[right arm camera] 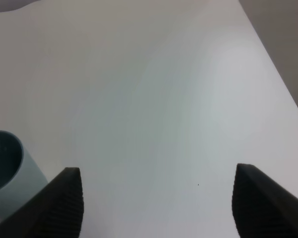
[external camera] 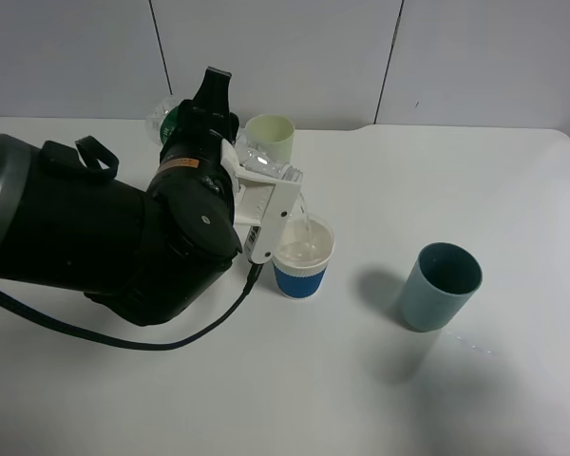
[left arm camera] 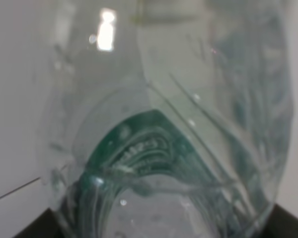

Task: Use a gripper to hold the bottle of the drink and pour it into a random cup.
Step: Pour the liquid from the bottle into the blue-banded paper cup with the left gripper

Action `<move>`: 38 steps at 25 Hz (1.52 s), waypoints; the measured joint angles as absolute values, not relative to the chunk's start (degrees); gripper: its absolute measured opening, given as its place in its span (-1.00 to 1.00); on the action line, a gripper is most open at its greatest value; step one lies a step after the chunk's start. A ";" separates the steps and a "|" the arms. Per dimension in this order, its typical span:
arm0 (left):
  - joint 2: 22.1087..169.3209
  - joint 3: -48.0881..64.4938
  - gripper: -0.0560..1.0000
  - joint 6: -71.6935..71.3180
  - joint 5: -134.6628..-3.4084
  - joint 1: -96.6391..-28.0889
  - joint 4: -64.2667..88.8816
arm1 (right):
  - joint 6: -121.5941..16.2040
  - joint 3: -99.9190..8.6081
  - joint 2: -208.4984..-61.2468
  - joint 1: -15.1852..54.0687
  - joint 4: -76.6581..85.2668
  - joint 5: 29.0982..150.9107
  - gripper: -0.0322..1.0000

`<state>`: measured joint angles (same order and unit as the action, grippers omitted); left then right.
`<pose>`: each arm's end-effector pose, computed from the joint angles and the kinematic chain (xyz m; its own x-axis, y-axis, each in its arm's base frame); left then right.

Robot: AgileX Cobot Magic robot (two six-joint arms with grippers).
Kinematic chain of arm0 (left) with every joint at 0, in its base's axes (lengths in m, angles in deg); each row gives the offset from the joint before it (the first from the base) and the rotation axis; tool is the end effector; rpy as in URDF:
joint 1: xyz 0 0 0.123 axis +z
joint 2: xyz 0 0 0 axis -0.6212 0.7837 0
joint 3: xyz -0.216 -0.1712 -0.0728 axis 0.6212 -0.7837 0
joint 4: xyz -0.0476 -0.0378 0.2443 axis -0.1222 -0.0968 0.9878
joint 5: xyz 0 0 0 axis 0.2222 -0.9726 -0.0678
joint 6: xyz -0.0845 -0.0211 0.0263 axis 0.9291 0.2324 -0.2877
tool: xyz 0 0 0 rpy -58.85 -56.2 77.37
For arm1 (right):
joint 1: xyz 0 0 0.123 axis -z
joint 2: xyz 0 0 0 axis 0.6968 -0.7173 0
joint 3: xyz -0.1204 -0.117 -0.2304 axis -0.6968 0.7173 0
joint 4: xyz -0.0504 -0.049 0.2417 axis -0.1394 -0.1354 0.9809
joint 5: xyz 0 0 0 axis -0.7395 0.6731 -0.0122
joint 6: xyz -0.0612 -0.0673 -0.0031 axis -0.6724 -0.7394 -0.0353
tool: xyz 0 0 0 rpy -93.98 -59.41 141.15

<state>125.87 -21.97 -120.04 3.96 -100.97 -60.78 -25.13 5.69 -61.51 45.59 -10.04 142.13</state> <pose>0.2177 -0.2354 0.1933 -0.0932 0.9299 0.3558 0.2812 -0.3183 0.9053 -0.0067 -0.0089 0.2777 -0.4525 0.0388 -0.8909 0.1250 0.9920 -0.0203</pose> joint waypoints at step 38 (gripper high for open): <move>125.87 -21.97 0.06 -120.06 3.96 -100.97 -57.78 | -25.13 5.69 -61.51 45.59 -10.04 142.13 0.29</move>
<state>125.87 -21.97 -120.06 3.96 -100.97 -57.78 -25.13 5.69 -61.51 45.59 -10.04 142.13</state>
